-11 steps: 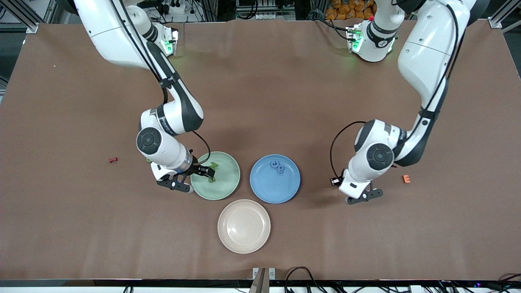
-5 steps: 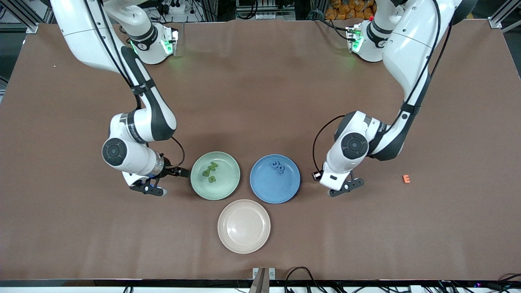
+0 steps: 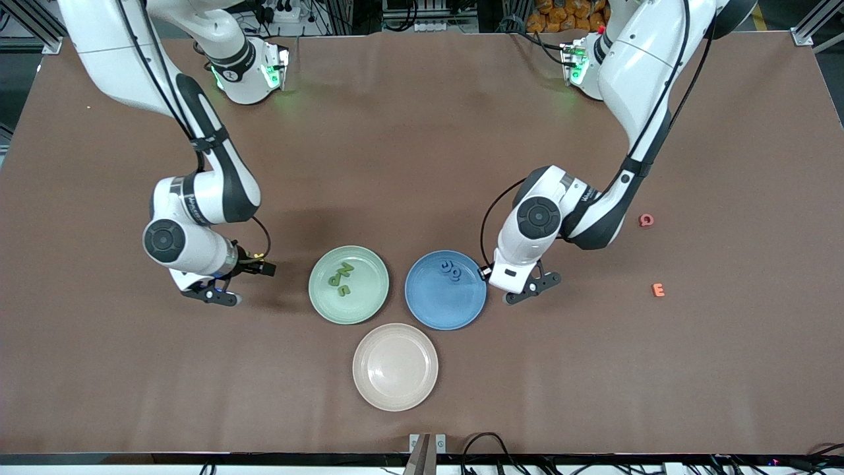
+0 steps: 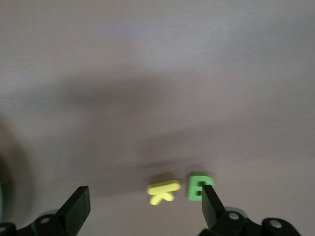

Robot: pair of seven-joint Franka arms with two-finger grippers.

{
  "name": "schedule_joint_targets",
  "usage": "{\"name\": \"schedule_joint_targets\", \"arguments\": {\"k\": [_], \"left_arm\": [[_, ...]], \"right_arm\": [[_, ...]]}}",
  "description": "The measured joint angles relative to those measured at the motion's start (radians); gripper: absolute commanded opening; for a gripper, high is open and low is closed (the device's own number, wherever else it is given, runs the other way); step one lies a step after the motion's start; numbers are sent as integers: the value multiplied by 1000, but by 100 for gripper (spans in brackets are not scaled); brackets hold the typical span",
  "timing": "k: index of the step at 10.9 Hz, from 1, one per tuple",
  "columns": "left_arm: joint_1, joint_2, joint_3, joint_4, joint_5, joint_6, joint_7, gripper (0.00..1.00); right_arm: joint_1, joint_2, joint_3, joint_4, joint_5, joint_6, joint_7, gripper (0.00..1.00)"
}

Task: Sort letters by color into matching plates
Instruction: 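Release the green U on the green plate while the left gripper drops the X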

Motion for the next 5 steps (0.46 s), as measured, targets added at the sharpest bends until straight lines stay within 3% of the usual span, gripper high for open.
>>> {"name": "schedule_joint_targets", "arguments": {"k": [5], "left_arm": [[-53,-5,-51,24,0,5,-157,0]], "right_arm": [[-90,-55,-2,-131,-22,118,-73,100]]}}
